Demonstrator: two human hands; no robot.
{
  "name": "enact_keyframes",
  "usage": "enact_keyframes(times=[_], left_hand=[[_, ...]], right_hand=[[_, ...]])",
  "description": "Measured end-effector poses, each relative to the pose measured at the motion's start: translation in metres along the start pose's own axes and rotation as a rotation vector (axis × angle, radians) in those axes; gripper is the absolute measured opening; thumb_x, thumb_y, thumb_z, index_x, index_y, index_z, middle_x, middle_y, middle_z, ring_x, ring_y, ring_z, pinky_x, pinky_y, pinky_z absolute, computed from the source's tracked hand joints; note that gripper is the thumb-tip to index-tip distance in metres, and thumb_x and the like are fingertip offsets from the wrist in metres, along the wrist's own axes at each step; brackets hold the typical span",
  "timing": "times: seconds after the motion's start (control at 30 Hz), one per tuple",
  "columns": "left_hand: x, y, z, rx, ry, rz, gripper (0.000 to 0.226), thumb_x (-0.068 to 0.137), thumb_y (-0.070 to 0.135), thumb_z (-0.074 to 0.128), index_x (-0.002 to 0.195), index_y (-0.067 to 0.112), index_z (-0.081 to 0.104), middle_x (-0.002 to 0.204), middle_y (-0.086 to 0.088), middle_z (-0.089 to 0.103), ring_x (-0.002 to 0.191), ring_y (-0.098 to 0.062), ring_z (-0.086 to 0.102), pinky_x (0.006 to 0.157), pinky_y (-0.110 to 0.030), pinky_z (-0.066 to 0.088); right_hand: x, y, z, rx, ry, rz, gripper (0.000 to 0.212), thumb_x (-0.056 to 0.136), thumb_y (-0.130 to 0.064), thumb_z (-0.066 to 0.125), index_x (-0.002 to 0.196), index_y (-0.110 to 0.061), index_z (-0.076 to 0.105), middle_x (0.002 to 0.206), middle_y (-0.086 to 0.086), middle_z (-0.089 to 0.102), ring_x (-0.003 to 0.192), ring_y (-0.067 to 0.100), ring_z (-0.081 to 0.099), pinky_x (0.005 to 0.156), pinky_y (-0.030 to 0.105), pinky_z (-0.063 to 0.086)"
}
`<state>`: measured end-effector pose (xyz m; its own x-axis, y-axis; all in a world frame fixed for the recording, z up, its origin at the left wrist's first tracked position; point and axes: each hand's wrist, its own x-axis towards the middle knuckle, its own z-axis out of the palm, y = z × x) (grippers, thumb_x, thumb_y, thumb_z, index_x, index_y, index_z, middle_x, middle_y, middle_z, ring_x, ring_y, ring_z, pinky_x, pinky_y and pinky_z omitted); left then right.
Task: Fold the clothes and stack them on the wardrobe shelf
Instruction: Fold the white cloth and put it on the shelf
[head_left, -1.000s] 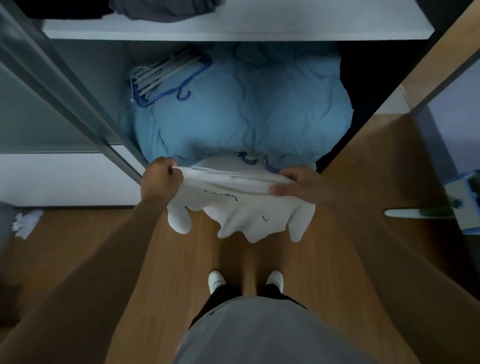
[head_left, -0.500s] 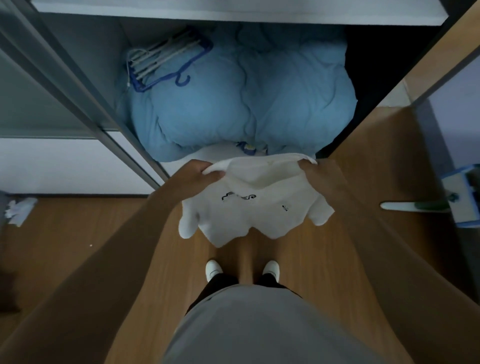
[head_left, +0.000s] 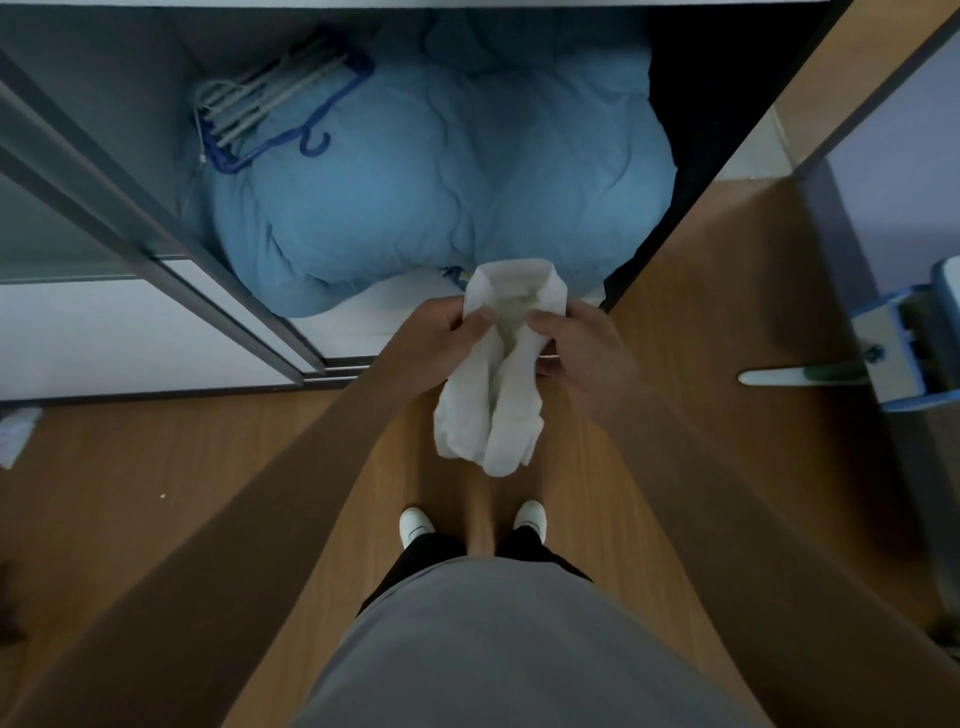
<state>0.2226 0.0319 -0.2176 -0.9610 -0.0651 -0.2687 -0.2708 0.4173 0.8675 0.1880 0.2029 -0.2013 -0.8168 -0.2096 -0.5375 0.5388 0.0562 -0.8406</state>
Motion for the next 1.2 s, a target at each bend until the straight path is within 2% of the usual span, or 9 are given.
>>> enact_keyframes(times=[0.17,0.33,0.5,0.6,0.7,0.8,0.87,1.03,1.2], left_hand=[[0.006,0.008,0.012,0.053,-0.049,0.046,0.037,0.104,0.035,0.047,0.103,0.004,0.067,0.098,-0.016,0.071,0.089,-0.029,0.068,0.076,-0.039,0.055],[0.007,0.006,0.012,0.049,-0.178,0.15,0.018,0.096,0.033,0.06,0.104,0.018,0.065,0.094,0.001,0.071,0.086,-0.012,0.069,0.074,-0.026,0.055],[0.015,0.009,0.016,0.144,-0.143,0.224,0.023,0.089,0.015,0.06,0.078,0.031,0.049,0.072,0.015,0.053,0.065,0.0,0.052,0.06,-0.009,0.039],[0.02,0.01,0.015,0.135,-0.132,0.241,0.017,0.09,0.001,0.058,0.08,0.015,0.059,0.069,0.008,0.053,0.062,0.001,0.047,0.059,-0.015,0.035],[0.022,0.012,0.01,0.141,-0.125,0.276,0.025,0.087,-0.007,0.056,0.073,0.013,0.059,0.064,0.007,0.048,0.055,0.003,0.043,0.056,-0.019,0.032],[0.021,0.017,0.005,0.247,-0.182,0.362,0.024,0.084,-0.01,0.058,0.067,0.006,0.056,0.061,0.008,0.044,0.055,-0.002,0.04,0.055,-0.019,0.029],[0.018,0.018,0.0,0.282,-0.208,0.43,0.014,0.083,-0.012,0.059,0.073,-0.004,0.062,0.062,0.008,0.046,0.056,-0.004,0.042,0.055,-0.017,0.03],[0.011,0.008,-0.013,0.09,-0.066,0.376,0.028,0.091,0.002,0.063,0.1,0.028,0.07,0.088,0.009,0.071,0.078,-0.002,0.064,0.072,-0.016,0.048],[0.006,-0.004,-0.021,-0.026,-0.04,0.254,0.021,0.093,0.013,0.066,0.089,0.031,0.054,0.072,0.022,0.069,0.066,0.008,0.059,0.065,-0.008,0.041]], right_hand=[[-0.005,-0.003,0.004,-0.183,0.026,-0.136,0.011,0.097,-0.016,0.057,0.105,-0.023,0.062,0.102,0.0,0.07,0.097,0.018,0.068,0.085,0.035,0.059],[-0.005,0.004,0.007,-0.338,0.022,-0.19,0.021,0.099,-0.031,0.054,0.097,-0.015,0.067,0.098,0.004,0.071,0.094,0.017,0.066,0.087,0.036,0.054],[-0.004,0.004,0.0,-0.448,-0.077,-0.255,0.023,0.1,-0.027,0.052,0.085,-0.038,0.067,0.09,-0.016,0.067,0.091,0.004,0.062,0.086,0.026,0.05],[-0.004,0.0,-0.012,-0.587,0.037,-0.442,0.017,0.095,-0.022,0.057,0.098,-0.028,0.072,0.091,-0.017,0.066,0.087,-0.003,0.061,0.076,0.01,0.046],[-0.004,-0.006,-0.027,-0.786,0.25,-0.669,0.029,0.088,-0.024,0.067,0.116,-0.019,0.065,0.109,-0.009,0.06,0.1,0.003,0.056,0.089,0.021,0.046],[0.001,-0.016,-0.032,-0.935,0.043,-0.745,0.074,0.083,-0.031,0.076,0.145,-0.012,0.04,0.144,0.006,0.045,0.135,0.018,0.04,0.115,0.029,0.028],[0.006,-0.022,-0.03,-1.0,-0.141,-0.688,0.078,0.084,-0.038,0.075,0.148,-0.017,0.034,0.138,-0.001,0.05,0.126,0.014,0.046,0.112,0.032,0.032],[0.012,-0.022,-0.025,-0.981,-0.223,-0.533,0.015,0.092,-0.034,0.068,0.103,-0.027,0.059,0.088,-0.02,0.056,0.079,-0.006,0.055,0.07,0.012,0.037],[0.007,-0.014,-0.013,-0.816,-0.203,-0.605,0.012,0.09,-0.022,0.07,0.091,-0.016,0.06,0.091,0.0,0.058,0.081,0.004,0.052,0.07,0.015,0.037]])
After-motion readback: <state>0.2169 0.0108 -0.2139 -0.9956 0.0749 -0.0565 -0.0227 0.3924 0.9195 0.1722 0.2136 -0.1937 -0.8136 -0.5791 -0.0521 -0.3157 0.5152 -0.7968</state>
